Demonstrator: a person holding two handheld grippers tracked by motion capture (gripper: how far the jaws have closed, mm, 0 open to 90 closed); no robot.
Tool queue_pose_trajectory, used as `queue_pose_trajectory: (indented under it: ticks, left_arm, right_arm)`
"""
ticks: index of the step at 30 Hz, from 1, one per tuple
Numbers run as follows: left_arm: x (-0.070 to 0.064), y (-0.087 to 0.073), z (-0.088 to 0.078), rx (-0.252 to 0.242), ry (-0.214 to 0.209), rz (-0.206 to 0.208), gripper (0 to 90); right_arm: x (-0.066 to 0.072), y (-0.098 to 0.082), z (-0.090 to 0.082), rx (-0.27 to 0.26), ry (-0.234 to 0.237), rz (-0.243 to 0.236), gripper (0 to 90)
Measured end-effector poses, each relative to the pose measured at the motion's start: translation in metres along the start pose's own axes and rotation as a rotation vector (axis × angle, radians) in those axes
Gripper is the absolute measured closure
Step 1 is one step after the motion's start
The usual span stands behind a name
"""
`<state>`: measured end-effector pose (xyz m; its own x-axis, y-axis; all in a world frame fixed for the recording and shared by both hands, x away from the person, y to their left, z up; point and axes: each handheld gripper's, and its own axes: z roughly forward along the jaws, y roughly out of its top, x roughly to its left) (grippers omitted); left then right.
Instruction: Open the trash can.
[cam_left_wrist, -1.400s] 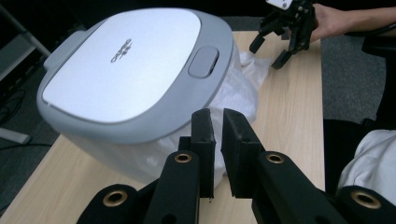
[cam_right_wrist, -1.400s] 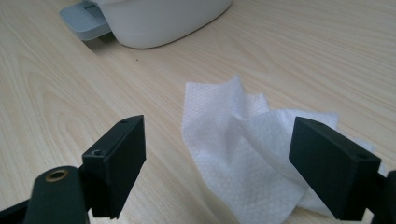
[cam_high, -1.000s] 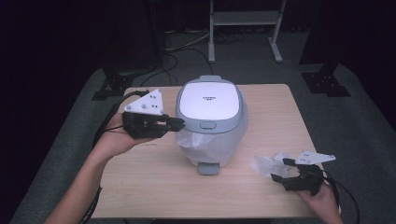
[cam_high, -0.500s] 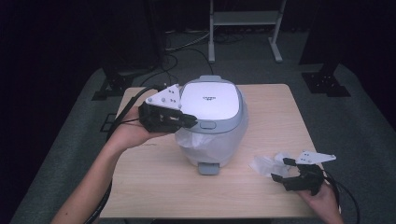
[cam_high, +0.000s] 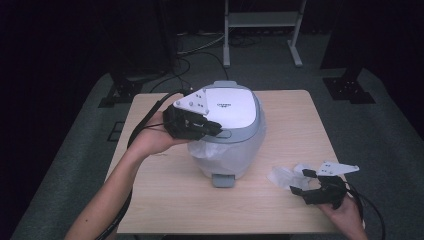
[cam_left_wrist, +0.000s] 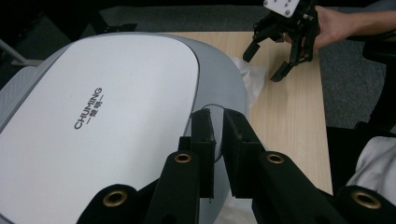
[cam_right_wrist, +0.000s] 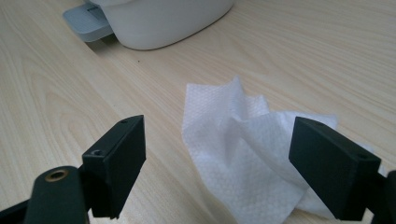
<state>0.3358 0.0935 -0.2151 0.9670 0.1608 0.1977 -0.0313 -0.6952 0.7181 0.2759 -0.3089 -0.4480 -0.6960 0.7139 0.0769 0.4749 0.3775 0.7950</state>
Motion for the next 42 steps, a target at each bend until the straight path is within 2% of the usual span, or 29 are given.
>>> queue_pose_trajectory:
  ticks: [12,22,26,42]
  left_arm:
    - [0.003,0.009,0.015,0.023,-0.013,0.005,82.6]
    - [0.005,0.007,0.02,0.045,-0.016,0.006,82.6]
    - [0.006,0.005,0.02,0.032,-0.018,-0.011,82.0]
    - [0.006,0.0,0.02,0.01,-0.019,-0.016,83.3]
  right_arm:
    - [0.0,0.0,0.001,-0.002,0.005,0.003,17.6]
    - [0.0,0.001,0.002,0.0,0.009,0.002,17.6]
    - [0.0,0.001,0.003,0.001,0.01,0.001,17.6]
    - [0.001,0.0,0.003,0.001,0.011,0.006,17.6]
